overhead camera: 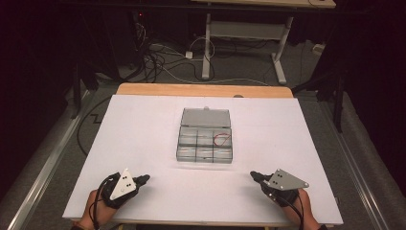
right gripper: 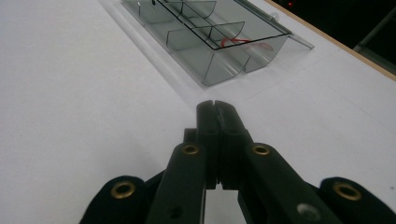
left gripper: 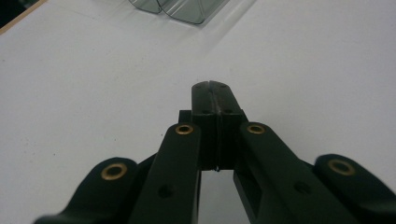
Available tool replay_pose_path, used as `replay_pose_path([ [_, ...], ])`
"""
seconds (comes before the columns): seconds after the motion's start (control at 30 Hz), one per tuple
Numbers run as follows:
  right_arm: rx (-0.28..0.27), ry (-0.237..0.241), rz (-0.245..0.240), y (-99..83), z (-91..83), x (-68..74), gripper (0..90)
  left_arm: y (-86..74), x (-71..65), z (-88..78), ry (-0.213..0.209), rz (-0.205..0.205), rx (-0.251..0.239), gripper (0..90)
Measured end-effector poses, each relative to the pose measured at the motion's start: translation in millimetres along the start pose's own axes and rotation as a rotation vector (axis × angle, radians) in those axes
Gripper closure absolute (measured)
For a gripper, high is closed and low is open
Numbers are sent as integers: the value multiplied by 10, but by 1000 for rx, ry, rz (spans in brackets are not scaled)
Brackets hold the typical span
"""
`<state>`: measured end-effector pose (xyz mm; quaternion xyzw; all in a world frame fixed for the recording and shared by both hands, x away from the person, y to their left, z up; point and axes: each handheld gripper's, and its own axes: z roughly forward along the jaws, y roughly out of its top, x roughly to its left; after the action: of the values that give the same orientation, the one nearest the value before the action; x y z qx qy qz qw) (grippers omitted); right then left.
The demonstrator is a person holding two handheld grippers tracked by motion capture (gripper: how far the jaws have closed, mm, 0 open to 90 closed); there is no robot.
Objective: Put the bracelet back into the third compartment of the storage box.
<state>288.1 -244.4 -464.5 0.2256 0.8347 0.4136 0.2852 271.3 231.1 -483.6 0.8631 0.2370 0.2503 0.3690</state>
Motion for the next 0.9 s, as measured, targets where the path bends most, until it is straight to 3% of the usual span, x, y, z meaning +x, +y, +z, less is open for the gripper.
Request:
replay_pose_path([
  [0.17,-2,5,-6,7,-7,6,900,-6,15,15,1,-14,3,872],
  [0.9,25,-6,18,-7,60,-55,900,-33,44,18,-2,-2,19,870],
])
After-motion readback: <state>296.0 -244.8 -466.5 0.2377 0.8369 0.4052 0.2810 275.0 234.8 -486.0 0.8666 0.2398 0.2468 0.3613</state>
